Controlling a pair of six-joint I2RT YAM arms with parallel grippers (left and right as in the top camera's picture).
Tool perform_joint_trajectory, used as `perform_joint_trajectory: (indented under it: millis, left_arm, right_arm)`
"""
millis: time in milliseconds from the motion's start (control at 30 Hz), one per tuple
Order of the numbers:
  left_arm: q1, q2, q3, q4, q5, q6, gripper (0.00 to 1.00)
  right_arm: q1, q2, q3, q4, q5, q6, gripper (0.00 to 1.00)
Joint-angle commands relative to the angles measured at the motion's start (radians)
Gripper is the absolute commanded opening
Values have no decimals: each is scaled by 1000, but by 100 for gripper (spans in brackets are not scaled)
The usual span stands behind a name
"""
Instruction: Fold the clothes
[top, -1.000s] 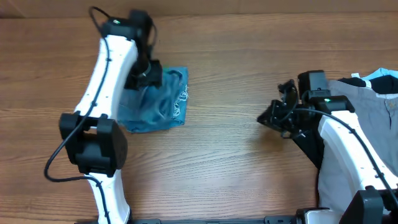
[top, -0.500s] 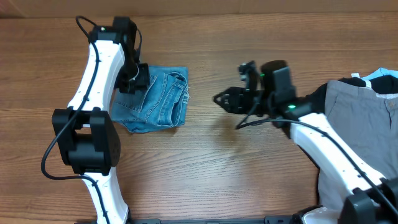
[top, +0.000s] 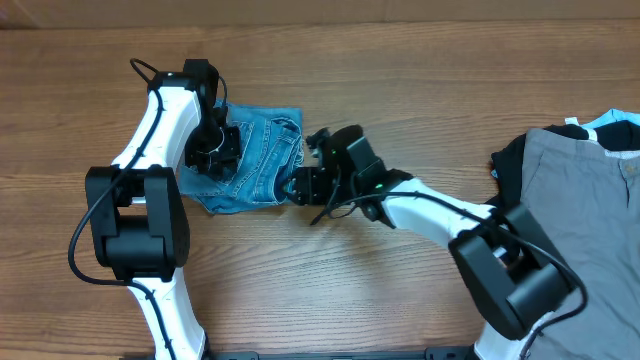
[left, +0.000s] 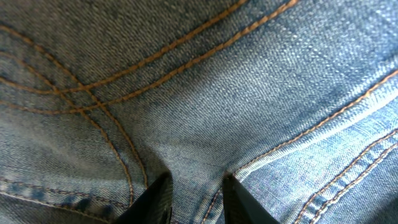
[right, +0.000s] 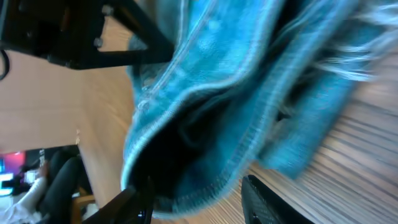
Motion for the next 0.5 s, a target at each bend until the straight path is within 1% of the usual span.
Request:
perform_joint_trajectory:
  millis: [0,200,233,300,467]
  left_arm:
    - [-1,7,-14,-7,16,19,32]
    - [-1,7,-14,-7,16,19,34]
    - [-1,7,-14,-7,16,19,35]
    - [-1,7,-14,-9,16,19,36]
    - [-1,7,-14,-14,16,19,38]
  right_arm:
    - [28,-3,14,48,-39,17,49]
    - [50,-3,14,47,-48,17,49]
    - [51,-3,14,47,-53,17,48]
    - [50,-3,14,44,-63,16,44]
    - [42,-3,14,37,-86,5,44]
